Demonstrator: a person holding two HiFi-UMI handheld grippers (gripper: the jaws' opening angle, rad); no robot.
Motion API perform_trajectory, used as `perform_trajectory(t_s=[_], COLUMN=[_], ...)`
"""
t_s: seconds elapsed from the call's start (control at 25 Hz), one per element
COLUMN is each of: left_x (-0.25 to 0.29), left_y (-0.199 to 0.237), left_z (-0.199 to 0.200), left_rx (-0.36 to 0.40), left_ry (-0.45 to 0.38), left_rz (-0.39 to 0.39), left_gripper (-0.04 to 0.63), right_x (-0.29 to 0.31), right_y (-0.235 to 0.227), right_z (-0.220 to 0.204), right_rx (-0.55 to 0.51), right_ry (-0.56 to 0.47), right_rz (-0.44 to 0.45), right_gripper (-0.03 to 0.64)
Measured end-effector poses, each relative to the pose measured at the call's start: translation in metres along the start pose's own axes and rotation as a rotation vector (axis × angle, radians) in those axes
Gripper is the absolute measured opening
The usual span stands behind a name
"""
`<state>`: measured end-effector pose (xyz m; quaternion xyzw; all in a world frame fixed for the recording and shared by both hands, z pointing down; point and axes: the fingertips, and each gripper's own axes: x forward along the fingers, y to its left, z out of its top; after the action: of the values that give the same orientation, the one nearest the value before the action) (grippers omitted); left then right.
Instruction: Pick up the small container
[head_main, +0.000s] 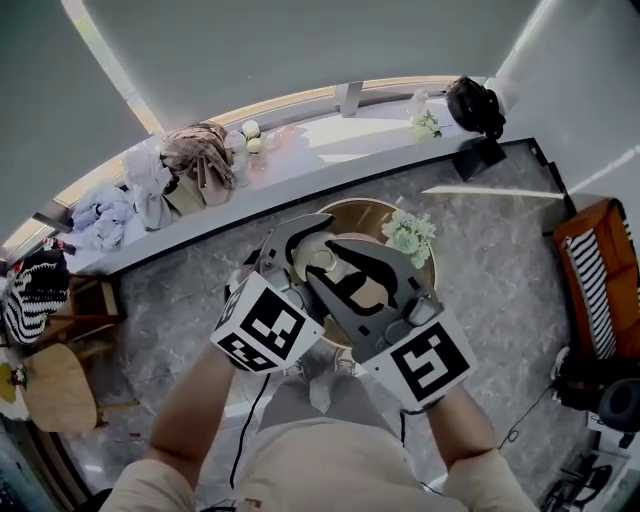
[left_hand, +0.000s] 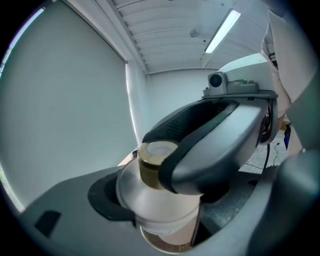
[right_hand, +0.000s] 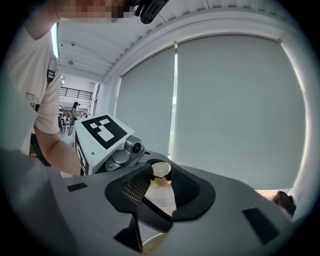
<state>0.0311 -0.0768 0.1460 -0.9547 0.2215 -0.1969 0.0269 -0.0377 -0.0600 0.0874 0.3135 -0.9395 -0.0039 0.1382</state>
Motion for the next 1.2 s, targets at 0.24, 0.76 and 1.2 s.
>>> perform_trajectory(t_s=[0.24,0.76,1.2], left_x=[-0.026,-0.028,-0.021], left_y=[-0.036,-0.09,-0.104], left_z=[0.02,0.002,-0.009], left_rx=[0.022,-0.046,-0.028], left_ry=[0.018,0.064,0.082], left_rz=[-0.003,-0.028,-0.039], left_gripper=[0.328,0.328,0.328], right_x=[-0.033,-0.066,-0.073], right_y=[0.032,0.062,0.065], right_z=[0.017,-0.011,-0.027], right_rx=[-0.019,0.071,0.072], right_ry=[0.008,0.057,0.08], right_rz=[0.012,0.047,0.043], right_gripper=[0.124,0.126,0.126])
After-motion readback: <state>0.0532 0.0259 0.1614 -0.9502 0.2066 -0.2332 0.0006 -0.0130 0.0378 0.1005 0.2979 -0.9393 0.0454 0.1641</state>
